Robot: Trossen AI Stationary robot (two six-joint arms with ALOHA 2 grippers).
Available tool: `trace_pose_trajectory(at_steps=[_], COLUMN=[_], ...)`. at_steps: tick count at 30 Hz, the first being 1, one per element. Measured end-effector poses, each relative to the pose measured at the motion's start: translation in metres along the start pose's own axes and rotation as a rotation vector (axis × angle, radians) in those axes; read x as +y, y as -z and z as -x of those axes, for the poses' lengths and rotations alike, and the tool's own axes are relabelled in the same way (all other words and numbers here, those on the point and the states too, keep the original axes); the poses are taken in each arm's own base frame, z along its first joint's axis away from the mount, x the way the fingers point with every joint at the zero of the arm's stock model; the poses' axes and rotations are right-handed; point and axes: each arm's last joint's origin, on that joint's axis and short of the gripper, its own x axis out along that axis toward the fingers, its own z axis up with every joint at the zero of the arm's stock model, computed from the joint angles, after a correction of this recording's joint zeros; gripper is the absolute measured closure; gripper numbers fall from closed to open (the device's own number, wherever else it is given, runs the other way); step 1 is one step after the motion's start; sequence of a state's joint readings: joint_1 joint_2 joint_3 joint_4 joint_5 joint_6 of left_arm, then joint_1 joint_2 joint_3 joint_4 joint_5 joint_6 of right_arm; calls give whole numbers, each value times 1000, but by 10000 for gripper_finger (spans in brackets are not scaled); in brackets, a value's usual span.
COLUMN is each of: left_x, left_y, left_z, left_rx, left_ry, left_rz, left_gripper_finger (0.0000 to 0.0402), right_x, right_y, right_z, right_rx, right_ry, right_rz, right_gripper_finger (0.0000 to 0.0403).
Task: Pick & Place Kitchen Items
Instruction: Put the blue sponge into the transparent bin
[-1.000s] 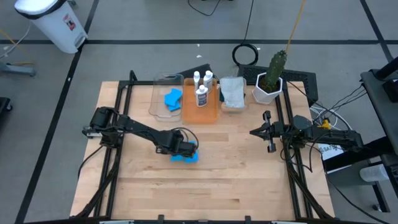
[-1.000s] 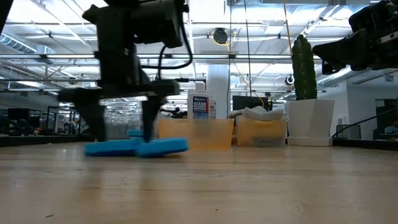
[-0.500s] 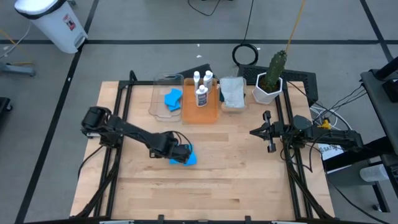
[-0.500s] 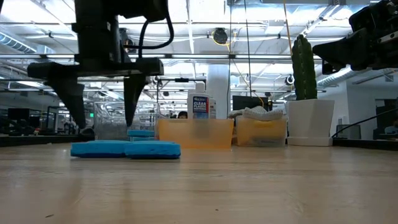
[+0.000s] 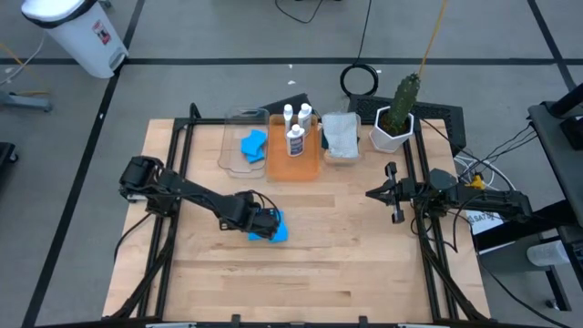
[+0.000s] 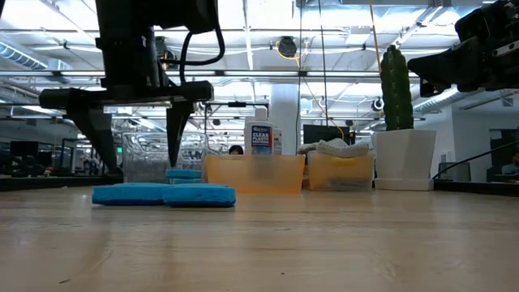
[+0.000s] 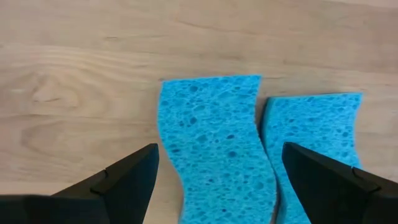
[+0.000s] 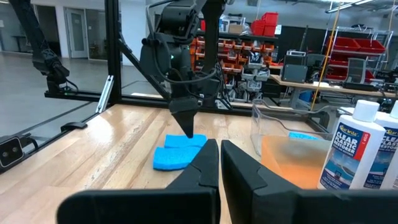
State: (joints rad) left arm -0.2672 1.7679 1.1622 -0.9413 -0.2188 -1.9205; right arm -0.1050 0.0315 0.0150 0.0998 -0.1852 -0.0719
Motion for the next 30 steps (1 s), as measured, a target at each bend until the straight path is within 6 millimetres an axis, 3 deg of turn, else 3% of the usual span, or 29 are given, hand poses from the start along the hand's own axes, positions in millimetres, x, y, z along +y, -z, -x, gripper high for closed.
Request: trace_pose_trajectory(at_steps=[12,26,30], left_x=[-9,-17,-17], left_y=[4,4,5], left_z=[-34,-37,-37], left_rx=[28,73,83], left_ry=[-80,-16,-17], left_rz=[-29,-132,-147], left_gripper_finger=[55,56,89], right_x=[0,0,0], right_y=[0,0,0], right_z=[0,0,0], right_rx=[0,0,0], right_ry=[0,0,0], right_rz=[0,0,0], right_gripper_finger=[403,403,403])
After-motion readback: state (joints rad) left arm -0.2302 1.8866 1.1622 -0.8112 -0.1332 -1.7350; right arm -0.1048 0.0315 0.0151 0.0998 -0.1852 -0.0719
